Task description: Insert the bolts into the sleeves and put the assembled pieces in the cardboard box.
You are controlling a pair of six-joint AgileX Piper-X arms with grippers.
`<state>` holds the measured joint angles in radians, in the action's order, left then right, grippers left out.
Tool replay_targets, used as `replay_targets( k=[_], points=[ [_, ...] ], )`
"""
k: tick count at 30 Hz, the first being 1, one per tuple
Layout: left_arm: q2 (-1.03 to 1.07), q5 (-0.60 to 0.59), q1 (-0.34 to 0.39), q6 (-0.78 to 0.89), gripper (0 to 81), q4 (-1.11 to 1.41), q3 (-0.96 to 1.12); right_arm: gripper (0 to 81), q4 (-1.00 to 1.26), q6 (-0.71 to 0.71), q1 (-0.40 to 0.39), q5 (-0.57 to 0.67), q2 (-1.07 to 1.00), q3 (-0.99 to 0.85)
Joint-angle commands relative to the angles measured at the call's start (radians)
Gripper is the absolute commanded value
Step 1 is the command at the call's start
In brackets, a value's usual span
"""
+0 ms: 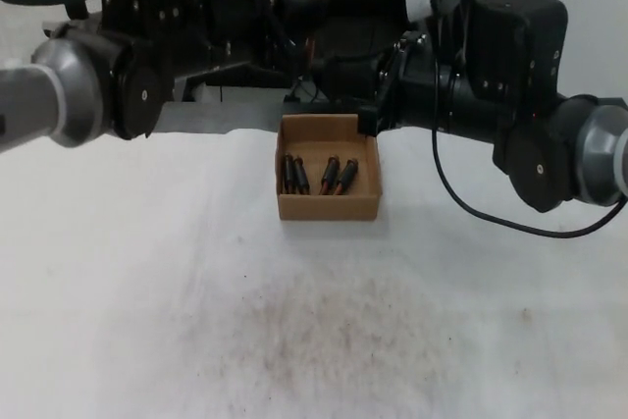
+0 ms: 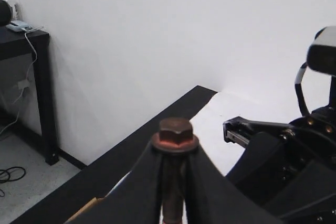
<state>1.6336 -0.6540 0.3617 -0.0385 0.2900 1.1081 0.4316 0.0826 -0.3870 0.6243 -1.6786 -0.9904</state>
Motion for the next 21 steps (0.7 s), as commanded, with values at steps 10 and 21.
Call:
replay_targets(
  k=[10, 21],
  points=[
    [-0.004, -0.005, -0.001, 0.164, 0.3, 0.233, 0.012, 0.9, 0.023, -0.016, -0.021, -0.038, -0.008, -0.002],
    [-0.004, 0.009, -0.001, 0.28, 0.3, 0.284, 0.012, 0.9, 0.134, -0.014, -0.043, -0.059, -0.055, -0.002]
  ],
)
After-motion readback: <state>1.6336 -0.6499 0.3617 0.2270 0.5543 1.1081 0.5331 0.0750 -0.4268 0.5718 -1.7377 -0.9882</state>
